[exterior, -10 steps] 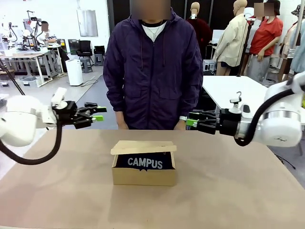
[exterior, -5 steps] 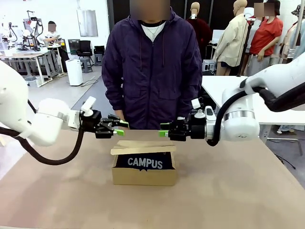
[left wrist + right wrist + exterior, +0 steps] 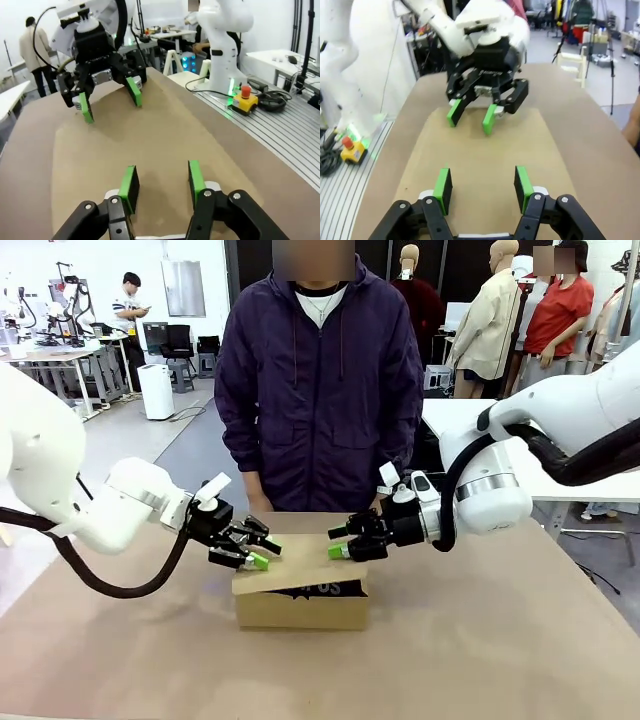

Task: Pack the items into the box.
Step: Close the Mailer Box.

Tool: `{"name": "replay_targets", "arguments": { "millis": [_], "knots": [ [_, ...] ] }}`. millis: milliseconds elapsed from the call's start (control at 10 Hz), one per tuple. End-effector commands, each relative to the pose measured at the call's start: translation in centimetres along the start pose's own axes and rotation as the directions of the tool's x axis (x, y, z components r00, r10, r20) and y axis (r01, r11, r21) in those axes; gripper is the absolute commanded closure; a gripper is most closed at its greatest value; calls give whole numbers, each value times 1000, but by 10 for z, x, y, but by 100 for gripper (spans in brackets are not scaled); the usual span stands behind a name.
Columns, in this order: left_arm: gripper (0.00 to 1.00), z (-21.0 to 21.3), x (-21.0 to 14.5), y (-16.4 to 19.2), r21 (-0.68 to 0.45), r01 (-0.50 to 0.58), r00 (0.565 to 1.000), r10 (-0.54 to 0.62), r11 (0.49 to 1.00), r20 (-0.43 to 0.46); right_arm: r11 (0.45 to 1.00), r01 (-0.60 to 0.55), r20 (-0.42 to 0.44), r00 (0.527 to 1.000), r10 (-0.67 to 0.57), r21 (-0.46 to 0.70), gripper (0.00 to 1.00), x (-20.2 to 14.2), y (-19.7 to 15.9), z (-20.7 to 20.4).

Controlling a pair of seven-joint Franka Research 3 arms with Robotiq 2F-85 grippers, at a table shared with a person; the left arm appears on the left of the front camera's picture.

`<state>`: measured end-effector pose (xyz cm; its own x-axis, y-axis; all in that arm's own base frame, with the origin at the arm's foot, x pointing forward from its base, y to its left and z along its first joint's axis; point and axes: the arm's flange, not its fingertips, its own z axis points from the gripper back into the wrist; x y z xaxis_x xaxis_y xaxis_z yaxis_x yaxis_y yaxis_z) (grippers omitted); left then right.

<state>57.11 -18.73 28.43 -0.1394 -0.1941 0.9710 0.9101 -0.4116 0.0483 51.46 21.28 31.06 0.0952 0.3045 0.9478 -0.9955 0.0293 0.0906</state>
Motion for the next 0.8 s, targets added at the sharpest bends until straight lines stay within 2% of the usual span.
{"name": "replay_targets", "arguments": {
  "millis": [0,200,400,700],
  "knots": [
    [45,3,-4,6,-35,-24,999,22,999,-48,999,-15,-108,994,21,49,32,0,-1,-15],
    [45,3,-7,2,-70,-6,999,3,998,-49,998,-52,-162,985,57,38,32,-14,-1,-26],
    [45,3,-8,1,-74,7,999,-11,997,-53,998,-38,-163,986,44,41,32,-20,-4,-27],
    [45,11,-2,-1,-59,44,999,-44,997,4,998,-36,-145,989,42,42,32,-12,-5,-17]
  ]
}}
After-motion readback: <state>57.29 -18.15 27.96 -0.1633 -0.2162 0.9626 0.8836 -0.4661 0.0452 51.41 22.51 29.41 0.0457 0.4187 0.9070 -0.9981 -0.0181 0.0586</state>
